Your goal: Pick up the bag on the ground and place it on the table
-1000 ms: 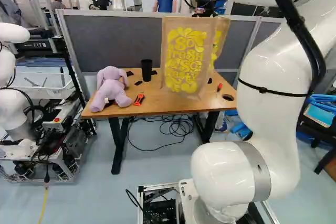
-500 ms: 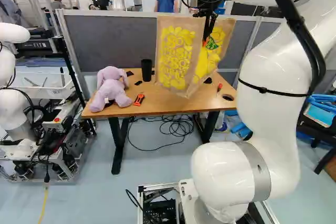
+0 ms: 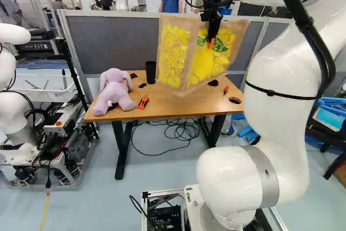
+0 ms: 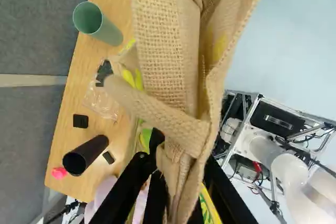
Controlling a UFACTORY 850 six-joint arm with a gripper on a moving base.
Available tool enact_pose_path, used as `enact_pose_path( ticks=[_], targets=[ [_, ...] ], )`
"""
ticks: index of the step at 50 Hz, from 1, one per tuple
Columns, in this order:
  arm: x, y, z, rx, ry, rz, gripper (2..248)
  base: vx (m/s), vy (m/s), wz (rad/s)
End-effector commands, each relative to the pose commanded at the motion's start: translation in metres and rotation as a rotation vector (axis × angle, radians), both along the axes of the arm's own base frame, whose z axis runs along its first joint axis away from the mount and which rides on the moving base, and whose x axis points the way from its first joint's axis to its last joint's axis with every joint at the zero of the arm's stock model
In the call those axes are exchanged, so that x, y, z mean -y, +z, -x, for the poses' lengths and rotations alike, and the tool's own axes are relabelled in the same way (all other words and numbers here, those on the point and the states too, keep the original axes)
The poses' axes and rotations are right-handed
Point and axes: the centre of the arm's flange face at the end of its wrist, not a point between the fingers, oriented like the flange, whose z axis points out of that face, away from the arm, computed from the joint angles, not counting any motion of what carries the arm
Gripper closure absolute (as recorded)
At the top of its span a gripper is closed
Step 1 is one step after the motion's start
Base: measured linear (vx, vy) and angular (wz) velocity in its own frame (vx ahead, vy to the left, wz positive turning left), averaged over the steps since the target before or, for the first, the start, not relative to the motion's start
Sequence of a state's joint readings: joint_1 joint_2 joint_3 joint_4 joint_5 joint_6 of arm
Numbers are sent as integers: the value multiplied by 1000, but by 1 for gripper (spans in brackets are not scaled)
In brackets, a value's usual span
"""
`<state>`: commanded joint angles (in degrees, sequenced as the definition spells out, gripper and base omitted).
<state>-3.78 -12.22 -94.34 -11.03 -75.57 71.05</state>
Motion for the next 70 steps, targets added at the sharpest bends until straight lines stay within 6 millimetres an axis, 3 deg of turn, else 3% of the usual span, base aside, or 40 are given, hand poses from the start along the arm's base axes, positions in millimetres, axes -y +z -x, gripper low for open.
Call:
enact_pose_path(
  ticks=[25,40,70],
  targets=[
    [0,0,0,51,-256,-27,217,0,0,0],
    [0,-1,0,55,-285,-30,217,0,0,0],
    [1,-43,-20,-28,-287,-24,217,0,0,0]
  ],
)
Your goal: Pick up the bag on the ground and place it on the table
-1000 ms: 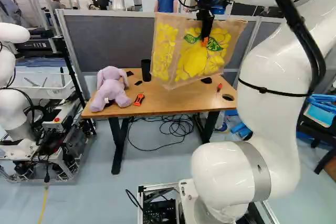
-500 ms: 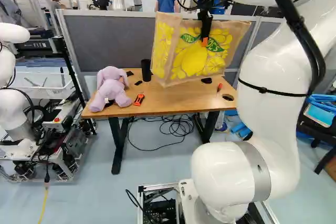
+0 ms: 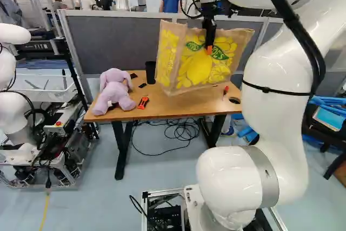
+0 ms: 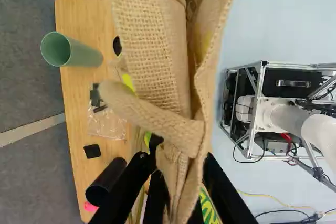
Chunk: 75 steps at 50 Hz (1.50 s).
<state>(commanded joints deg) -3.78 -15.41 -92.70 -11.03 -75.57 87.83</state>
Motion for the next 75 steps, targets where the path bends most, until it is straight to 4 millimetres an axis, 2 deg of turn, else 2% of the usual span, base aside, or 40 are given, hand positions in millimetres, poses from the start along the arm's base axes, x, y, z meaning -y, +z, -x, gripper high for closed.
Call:
enact_pose_path(
  ticks=[75],
  targets=[
    [3,-123,-63,-205,2,-13,217,0,0,0]
  ],
)
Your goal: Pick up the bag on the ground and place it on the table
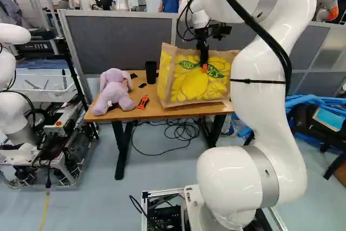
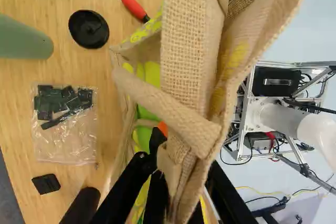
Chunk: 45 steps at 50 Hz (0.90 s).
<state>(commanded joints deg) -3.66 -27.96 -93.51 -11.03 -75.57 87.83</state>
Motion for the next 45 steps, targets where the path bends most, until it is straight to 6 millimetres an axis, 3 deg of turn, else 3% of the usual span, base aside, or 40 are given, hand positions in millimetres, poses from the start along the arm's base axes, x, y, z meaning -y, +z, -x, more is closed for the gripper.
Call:
enact_pose_path(
  ticks=[15,37,38,42,43,45],
  targets=[
    [0,-24,-13,-33,1,-2,217,0,0,0],
    [0,-27,-14,-37,1,-2,217,0,0,0],
    [0,-27,-14,-37,1,-2,193,0,0,0],
    [0,-27,-14,-37,1,-2,193,0,0,0],
    [0,-27,-14,-37,1,-2,159,0,0,0],
    [0,-27,-14,-37,1,-2,159,0,0,0]
  ],
)
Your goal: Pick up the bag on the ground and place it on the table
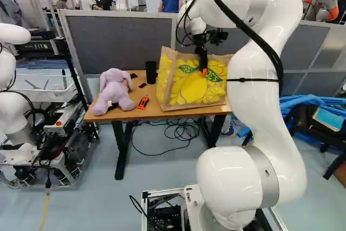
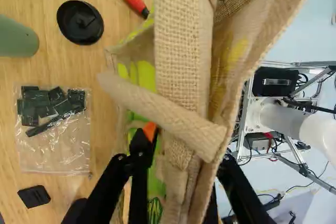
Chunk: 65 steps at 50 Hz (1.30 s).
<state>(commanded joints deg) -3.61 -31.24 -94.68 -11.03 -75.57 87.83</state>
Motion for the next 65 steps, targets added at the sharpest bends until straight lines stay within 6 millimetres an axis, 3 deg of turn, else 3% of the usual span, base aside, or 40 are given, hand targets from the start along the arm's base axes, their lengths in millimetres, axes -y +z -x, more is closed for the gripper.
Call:
enact_pose_path(
  ticks=[2,3,8,9,13,14,18,19,23,24,65],
  targets=[
    [0,0,0,0,0,0,159,0,0,0],
    [0,0,0,0,0,0,123,0,0,0],
    [0,0,0,0,0,0,123,0,0,0],
    [0,0,0,0,0,0,87,0,0,0],
    [0,0,0,0,0,0,87,0,0,0],
    [0,0,0,0,0,0,50,0,0,0],
    [0,0,0,0,0,0,50,0,0,0],
    [0,0,0,0,0,0,13,0,0,0],
    [0,2,1,3,0,0,13,0,0,0],
    [0,3,1,4,0,0,3,0,0,0],
    [-2,69,25,111,0,7,3,0,0,0]
  ],
)
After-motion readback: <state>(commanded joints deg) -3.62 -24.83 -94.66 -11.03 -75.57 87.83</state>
